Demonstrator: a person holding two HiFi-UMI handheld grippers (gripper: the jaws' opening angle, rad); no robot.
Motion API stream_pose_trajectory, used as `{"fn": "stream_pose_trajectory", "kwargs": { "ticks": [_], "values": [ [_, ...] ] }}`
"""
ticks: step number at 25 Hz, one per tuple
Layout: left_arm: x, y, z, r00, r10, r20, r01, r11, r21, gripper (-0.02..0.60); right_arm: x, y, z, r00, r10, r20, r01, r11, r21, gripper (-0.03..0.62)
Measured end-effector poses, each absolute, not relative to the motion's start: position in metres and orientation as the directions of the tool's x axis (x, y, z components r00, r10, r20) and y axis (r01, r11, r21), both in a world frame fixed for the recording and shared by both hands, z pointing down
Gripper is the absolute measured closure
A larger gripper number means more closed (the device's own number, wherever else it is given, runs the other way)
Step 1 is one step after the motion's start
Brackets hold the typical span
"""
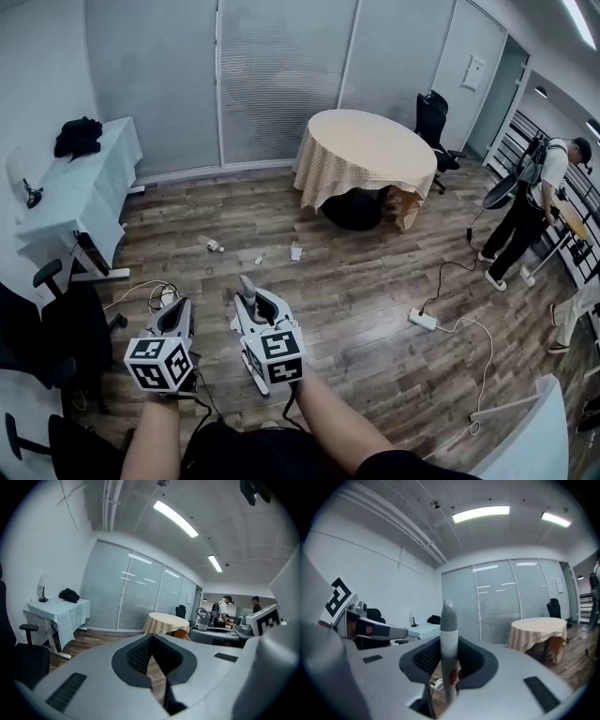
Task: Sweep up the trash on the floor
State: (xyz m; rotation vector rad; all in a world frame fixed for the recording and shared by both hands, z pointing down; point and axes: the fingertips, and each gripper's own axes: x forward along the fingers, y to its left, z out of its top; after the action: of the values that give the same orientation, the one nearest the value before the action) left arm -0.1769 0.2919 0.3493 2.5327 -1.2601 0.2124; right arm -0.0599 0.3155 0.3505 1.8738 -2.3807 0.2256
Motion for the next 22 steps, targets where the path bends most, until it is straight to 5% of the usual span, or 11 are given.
{"fn": "stream_pose_trajectory", "kwargs": {
  "ticks": [22],
  "values": [
    [-0.153, 0.127, 0.396, 0.637, -0.716, 0.287, -0.771, -0.586, 0.249, 0.586, -0.035, 0.173, 0.39, -0.32, -0.905, 0.28, -0.945, 0.328, -0.02, 0.488]
  ]
}}
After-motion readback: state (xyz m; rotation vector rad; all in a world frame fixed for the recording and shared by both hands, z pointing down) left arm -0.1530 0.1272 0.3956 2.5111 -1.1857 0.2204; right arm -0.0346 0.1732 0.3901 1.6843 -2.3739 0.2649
